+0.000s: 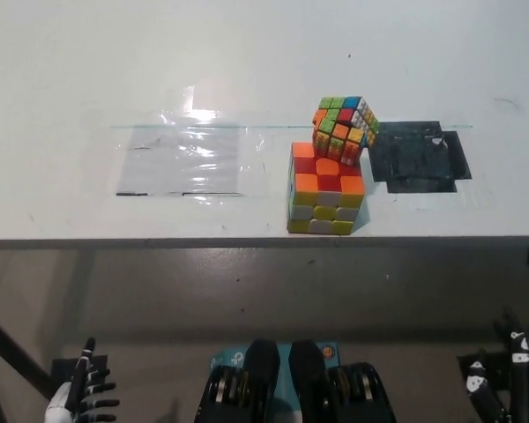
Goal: The robot uses its right hand to pick up the small cube kept on the middle on the desk and place it on the bigger cube kept next to it
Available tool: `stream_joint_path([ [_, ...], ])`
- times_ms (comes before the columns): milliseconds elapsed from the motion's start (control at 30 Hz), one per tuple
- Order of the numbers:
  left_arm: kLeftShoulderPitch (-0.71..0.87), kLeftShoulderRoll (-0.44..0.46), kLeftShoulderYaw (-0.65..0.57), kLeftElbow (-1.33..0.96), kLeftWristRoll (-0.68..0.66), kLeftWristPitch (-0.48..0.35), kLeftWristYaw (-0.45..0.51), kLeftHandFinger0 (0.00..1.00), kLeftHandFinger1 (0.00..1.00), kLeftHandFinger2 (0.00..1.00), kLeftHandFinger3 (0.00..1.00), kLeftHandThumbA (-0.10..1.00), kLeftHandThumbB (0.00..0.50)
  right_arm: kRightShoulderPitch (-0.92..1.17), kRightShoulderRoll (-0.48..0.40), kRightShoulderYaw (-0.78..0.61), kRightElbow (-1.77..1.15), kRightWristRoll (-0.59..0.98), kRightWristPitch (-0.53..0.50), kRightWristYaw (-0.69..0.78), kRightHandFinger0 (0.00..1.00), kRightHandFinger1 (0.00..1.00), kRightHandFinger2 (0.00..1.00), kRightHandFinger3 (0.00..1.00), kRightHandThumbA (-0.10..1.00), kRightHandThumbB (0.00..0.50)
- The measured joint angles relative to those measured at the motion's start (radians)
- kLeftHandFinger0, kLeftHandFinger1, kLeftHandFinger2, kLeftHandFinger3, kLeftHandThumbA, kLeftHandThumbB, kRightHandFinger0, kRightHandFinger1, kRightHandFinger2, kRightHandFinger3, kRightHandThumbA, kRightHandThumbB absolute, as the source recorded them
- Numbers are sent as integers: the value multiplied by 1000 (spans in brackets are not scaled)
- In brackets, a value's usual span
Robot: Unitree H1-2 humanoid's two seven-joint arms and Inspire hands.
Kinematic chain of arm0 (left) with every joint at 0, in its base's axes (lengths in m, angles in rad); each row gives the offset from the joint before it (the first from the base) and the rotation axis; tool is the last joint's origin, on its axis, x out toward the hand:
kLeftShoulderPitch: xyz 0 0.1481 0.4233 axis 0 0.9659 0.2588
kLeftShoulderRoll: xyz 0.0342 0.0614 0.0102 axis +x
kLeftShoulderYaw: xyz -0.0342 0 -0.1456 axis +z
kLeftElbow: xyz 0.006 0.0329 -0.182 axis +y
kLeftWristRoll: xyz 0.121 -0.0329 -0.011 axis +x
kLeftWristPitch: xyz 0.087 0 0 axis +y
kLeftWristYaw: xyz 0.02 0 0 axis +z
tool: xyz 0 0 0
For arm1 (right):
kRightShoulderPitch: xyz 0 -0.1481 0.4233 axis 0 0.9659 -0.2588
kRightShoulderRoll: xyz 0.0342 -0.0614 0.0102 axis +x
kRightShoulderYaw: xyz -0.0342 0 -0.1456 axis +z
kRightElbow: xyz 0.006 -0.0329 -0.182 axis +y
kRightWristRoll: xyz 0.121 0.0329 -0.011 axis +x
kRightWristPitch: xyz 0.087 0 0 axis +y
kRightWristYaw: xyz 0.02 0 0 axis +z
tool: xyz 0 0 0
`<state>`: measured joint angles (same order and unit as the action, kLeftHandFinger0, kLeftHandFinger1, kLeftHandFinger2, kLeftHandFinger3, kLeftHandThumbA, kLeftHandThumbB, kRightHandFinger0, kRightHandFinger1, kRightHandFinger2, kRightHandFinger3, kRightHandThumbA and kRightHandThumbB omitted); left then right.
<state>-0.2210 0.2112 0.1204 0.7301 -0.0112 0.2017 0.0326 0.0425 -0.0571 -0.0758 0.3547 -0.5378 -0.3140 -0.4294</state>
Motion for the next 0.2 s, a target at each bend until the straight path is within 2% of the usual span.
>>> stream_joint_path([
  [67, 0, -2, 0, 2, 0, 0, 0, 544, 607, 731, 771, 1000, 83, -15, 13, -27, 31, 45, 0, 8, 592, 735, 806, 909, 89, 34],
  [100, 0, -3, 0, 2, 0, 0, 0, 511, 569, 686, 732, 1000, 80, -22, 18, -41, 46, 66, 1, 13, 574, 732, 809, 909, 98, 24],
  [200, 0, -4, 0, 2, 0, 0, 0, 506, 571, 685, 718, 1000, 81, -36, 29, -65, 67, 104, 6, 22, 562, 733, 812, 903, 97, 18],
])
